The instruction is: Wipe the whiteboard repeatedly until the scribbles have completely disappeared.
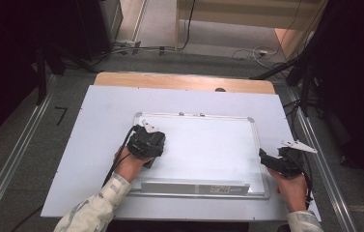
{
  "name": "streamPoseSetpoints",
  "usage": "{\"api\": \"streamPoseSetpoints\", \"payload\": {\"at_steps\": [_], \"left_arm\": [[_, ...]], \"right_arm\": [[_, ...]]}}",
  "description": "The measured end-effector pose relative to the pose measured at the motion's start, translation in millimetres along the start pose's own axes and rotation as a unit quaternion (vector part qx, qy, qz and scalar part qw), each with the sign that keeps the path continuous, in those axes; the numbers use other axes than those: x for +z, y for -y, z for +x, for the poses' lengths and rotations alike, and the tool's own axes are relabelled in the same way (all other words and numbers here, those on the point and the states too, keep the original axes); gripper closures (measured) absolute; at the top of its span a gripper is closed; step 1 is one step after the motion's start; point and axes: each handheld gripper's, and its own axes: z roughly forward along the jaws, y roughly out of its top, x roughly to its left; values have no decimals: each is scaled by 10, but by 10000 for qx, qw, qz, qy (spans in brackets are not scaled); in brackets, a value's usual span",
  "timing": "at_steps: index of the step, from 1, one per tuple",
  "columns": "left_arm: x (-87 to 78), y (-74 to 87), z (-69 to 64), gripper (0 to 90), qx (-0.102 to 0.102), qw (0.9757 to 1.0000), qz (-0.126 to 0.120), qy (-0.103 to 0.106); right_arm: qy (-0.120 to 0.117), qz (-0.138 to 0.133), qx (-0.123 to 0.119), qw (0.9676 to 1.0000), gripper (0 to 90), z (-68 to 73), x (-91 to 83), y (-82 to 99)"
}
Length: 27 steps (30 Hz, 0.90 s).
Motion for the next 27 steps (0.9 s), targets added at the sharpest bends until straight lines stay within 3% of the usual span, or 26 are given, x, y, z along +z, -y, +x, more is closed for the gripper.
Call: {"api": "streamPoseSetpoints", "payload": {"at_steps": [10, 27], "left_arm": [[-166, -67, 51, 370, -172, 9992, -364, 56], [-223, -81, 88, 370, -280, 9984, -481, 76]], "right_arm": [[3, -5, -20, 10000, 158, 0, 3, 1], [6, 10, -10, 10000, 158, 1, -2, 4]]}}
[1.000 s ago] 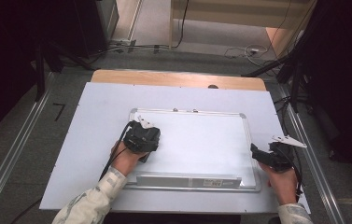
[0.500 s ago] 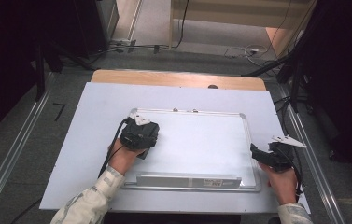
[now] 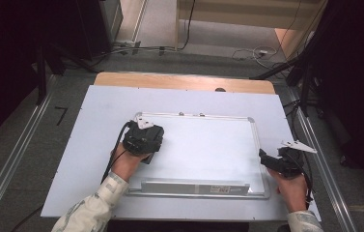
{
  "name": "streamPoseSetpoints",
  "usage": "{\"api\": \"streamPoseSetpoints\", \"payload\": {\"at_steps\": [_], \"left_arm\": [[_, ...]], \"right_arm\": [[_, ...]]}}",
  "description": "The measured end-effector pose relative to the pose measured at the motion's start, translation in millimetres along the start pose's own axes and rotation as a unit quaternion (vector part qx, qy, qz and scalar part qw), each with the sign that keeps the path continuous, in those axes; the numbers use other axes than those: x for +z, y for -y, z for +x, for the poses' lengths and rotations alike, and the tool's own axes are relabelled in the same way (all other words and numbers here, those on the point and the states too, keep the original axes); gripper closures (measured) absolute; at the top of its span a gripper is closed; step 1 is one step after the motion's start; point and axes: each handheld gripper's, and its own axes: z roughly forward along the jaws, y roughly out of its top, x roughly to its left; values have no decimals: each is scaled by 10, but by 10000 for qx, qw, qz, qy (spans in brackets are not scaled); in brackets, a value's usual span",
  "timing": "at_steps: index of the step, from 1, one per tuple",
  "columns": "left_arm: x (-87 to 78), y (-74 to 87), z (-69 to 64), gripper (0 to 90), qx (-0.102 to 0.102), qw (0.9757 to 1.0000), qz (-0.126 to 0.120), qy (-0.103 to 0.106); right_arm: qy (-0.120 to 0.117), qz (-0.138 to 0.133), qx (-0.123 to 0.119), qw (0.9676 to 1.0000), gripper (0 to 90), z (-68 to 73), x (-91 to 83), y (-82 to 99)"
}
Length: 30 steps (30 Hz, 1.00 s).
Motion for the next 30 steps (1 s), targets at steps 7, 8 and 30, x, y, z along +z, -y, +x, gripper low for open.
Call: {"api": "streamPoseSetpoints", "payload": {"at_steps": [7, 8, 30], "left_arm": [[-28, -47, 107, 369, -291, 9995, -98, 10], [-26, -51, 118, 369, -292, 9995, -99, -14], [217, -195, 308, 368, -747, 9951, -67, -652]], "right_arm": [[-3, -3, 0, 10000, 158, 1, 3, -1], [-13, -1, 6, 10000, 158, 1, 4, -1], [5, -2, 40, 10000, 158, -5, -2, 0]]}}
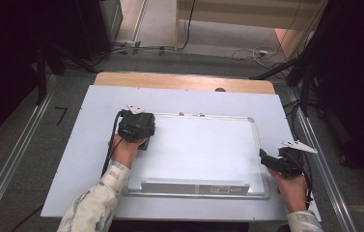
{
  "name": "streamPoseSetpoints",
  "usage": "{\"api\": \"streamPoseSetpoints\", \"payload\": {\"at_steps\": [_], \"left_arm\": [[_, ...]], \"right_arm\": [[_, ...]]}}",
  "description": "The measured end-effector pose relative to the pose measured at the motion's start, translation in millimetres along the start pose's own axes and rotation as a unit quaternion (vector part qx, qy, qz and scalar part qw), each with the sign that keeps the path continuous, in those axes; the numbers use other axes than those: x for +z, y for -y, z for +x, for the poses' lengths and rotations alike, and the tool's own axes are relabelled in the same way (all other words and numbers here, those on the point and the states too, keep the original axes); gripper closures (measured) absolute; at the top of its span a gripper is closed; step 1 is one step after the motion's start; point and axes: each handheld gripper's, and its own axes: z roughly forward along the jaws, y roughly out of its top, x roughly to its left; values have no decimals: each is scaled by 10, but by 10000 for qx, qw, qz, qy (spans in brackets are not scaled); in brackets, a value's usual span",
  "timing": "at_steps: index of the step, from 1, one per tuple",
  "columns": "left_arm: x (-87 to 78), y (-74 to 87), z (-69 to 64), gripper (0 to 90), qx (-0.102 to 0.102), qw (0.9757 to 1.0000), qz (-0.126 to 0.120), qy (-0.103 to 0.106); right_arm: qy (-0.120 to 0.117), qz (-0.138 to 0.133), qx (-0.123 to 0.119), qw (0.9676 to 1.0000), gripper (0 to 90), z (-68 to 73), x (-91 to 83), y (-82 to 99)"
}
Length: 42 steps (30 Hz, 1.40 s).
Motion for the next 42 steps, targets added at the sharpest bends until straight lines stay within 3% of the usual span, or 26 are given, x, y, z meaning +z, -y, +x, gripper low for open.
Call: {"api": "streamPoseSetpoints", "payload": {"at_steps": [13, 23, 35, 42], "left_arm": [[220, -110, -40, 368, -110, 9996, 156, -227], [401, -78, -31, 370, -141, 9984, 415, -360], [404, -81, -93, 370, -86, 9978, 371, -541], [281, -107, -91, 341, -45, 9985, 182, -509]], "right_arm": [[-2, -11, 23, 10000, 158, -4, -1, -1], [-18, -9, 25, 10000, 158, -9, -1, -1], [-4, -13, 32, 10000, 158, -5, -2, -2], [-17, -14, 17, 10000, 158, -13, -3, 1]]}}
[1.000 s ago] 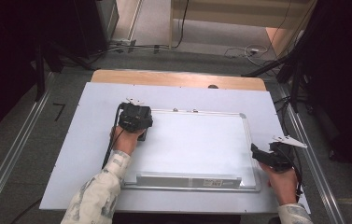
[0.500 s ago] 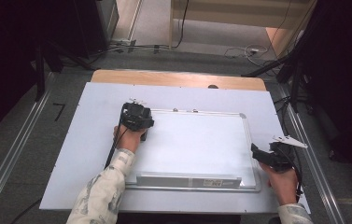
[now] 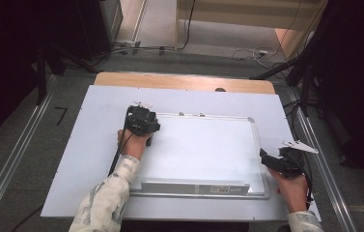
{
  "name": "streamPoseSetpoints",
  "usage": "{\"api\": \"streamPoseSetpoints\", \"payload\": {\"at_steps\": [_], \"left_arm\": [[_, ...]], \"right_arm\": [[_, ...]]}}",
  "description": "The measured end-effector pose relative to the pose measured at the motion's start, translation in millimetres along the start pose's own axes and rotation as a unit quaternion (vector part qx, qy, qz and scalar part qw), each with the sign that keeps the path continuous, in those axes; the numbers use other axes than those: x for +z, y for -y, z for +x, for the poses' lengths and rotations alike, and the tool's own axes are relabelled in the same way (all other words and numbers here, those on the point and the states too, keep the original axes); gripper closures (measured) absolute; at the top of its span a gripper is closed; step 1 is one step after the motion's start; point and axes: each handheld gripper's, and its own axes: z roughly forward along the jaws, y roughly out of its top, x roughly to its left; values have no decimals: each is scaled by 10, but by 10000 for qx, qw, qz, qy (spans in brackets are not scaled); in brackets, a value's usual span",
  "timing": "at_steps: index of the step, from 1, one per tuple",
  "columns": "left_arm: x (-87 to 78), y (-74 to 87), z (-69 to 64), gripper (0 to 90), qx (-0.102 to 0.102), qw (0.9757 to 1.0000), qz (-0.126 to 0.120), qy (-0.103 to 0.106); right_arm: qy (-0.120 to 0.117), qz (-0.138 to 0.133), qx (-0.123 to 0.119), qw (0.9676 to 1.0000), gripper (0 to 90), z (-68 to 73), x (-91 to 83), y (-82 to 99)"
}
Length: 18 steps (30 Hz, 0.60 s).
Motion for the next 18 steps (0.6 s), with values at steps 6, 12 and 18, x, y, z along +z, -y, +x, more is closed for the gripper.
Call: {"api": "streamPoseSetpoints", "payload": {"at_steps": [6, 12, 18], "left_arm": [[-144, 40, 38, 326, -63, 9995, -156, 279], [-300, 83, 96, 304, -115, 9984, -365, 427], [-437, 170, 194, 287, -71, 9975, -559, 436]], "right_arm": [[10, -9, 7, 10000, 158, 4, -7, 1], [14, -5, 4, 10000, 158, 6, -11, 3], [16, -4, -7, 10000, 157, 5, -19, 9]]}}
